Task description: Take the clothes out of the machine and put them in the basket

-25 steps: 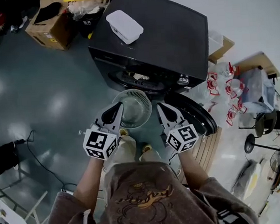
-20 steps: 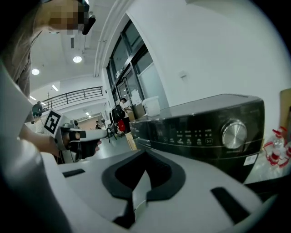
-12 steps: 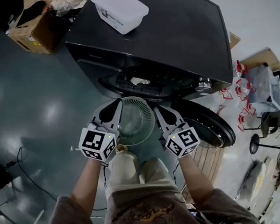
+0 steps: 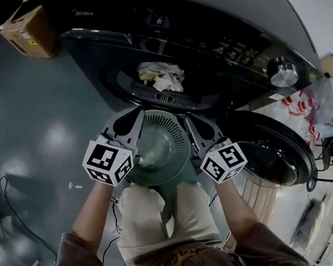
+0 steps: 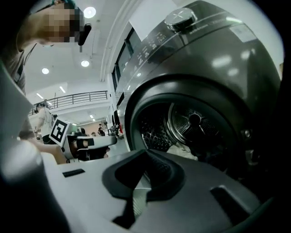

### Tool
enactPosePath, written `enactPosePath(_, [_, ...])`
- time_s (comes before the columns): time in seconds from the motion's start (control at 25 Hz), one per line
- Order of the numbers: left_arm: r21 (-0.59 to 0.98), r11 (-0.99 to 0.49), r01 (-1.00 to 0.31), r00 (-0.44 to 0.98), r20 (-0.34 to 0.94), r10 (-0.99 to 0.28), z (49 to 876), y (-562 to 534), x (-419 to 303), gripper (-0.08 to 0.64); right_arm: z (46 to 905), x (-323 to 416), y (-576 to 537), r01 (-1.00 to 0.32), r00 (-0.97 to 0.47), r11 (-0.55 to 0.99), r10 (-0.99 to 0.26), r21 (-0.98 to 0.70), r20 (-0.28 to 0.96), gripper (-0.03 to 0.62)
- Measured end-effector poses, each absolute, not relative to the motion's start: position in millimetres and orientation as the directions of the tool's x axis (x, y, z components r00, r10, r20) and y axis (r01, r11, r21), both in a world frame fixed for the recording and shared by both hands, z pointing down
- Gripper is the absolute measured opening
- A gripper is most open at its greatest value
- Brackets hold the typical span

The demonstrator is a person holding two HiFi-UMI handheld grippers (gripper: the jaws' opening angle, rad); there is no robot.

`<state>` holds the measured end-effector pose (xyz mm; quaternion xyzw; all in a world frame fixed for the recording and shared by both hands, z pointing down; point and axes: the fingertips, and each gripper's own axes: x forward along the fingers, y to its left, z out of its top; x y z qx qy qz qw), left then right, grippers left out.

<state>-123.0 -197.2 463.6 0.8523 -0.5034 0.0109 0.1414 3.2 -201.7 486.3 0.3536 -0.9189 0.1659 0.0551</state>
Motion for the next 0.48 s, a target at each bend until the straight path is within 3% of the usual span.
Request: enactPosePath(0.48, [0.177,-0.475,-0.862,0.496,0.101,-0.862,524,-185,-90,0.005,550,24,-183,-0.624,-0.781,0.749,-0.609,-0.223,0.139,-0.003])
